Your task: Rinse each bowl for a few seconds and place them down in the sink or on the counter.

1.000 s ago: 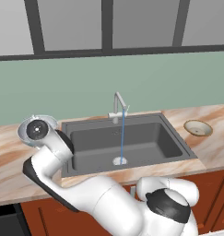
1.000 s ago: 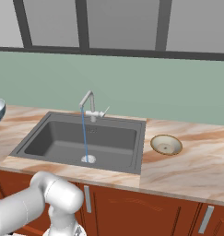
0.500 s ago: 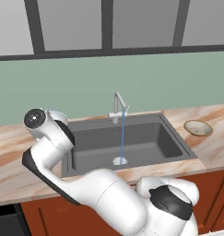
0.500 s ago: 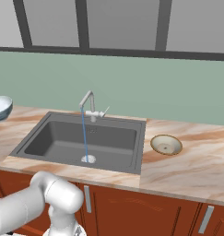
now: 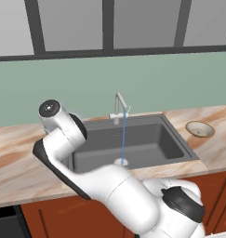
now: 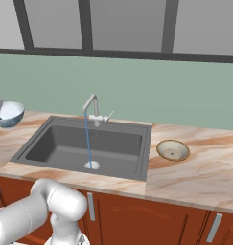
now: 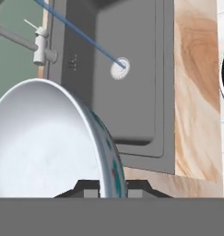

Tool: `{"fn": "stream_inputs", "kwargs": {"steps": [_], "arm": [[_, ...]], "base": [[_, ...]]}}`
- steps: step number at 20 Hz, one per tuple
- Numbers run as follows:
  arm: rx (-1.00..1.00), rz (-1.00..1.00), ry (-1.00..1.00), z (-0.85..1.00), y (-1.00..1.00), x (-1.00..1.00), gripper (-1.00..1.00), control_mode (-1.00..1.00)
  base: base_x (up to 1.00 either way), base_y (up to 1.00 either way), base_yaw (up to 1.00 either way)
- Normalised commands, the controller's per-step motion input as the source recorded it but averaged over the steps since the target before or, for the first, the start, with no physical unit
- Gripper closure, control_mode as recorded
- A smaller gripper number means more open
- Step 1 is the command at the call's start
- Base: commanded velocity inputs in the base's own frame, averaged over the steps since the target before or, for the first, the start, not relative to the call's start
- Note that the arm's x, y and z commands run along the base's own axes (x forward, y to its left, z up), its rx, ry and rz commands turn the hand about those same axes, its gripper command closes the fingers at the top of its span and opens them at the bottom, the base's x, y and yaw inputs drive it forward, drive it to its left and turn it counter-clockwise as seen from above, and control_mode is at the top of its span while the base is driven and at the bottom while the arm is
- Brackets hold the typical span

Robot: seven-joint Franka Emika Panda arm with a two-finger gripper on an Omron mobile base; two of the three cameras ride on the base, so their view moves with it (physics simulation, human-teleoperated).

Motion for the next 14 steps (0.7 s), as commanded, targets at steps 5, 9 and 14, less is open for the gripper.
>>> {"fn": "stream_inputs", "kwargs": {"steps": [5, 9, 14], "arm": [[0.01, -0.05, 0.09, -0.02, -0.39, 0.04, 1.0, -1.0], [0.0, -0.05, 0.08, -0.04, -0.37, 0.07, 1.0, -1.0], [0.0, -0.06, 0.06, -0.03, -0.4, 0.04, 1.0, -1.0]], "base": [[0.0, 0.0, 0.0], [0.0, 0.0, 0.0], [0.0, 0.0, 0.0]]}}
